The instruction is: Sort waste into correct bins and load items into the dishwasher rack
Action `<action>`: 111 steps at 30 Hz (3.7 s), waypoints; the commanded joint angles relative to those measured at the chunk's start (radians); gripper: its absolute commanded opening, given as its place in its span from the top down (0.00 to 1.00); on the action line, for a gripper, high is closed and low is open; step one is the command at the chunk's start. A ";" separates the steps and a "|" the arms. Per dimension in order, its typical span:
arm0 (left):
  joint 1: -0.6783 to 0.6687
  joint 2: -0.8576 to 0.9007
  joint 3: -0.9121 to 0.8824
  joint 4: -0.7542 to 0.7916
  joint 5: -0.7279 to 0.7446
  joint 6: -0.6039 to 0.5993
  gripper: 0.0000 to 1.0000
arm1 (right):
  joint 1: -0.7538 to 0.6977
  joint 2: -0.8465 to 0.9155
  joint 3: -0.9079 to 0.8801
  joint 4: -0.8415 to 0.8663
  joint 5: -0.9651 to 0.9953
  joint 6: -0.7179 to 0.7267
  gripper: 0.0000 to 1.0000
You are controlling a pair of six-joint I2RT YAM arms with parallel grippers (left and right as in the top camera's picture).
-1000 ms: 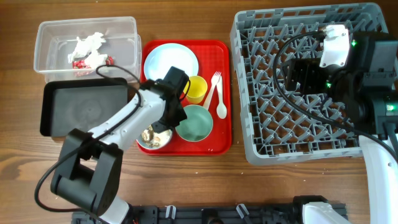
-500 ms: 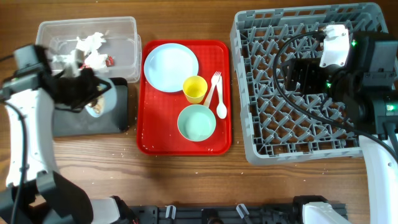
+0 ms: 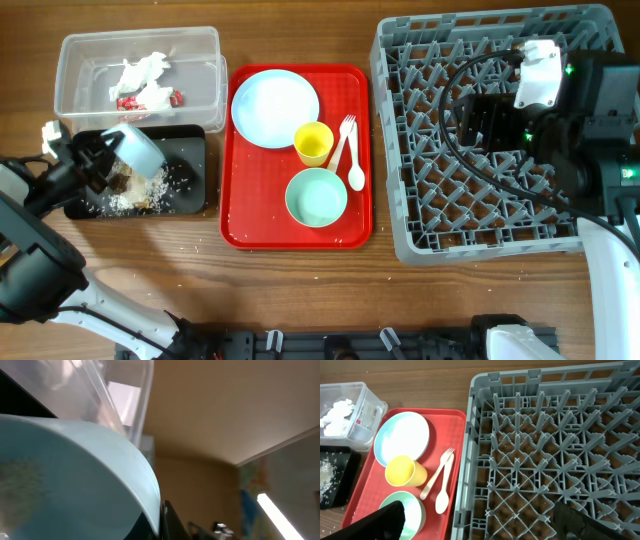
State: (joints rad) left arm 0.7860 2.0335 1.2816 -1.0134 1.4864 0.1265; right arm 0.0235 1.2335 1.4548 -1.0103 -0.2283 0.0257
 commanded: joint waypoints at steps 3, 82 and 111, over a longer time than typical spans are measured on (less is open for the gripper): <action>0.004 0.002 -0.004 -0.088 0.091 -0.117 0.96 | 0.003 0.005 0.005 -0.001 -0.020 0.004 0.04; -0.846 -0.209 0.277 0.192 -0.137 -0.472 0.96 | 0.064 0.325 0.003 0.397 -1.056 0.024 0.05; -0.884 -0.209 0.277 0.214 -0.280 -0.472 0.28 | 0.130 0.355 0.003 0.466 -0.652 0.146 0.27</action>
State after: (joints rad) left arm -0.0929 1.8381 1.5421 -0.8047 1.3792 -0.3546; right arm 0.2138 1.6482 1.4517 -0.4770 -1.0039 0.1864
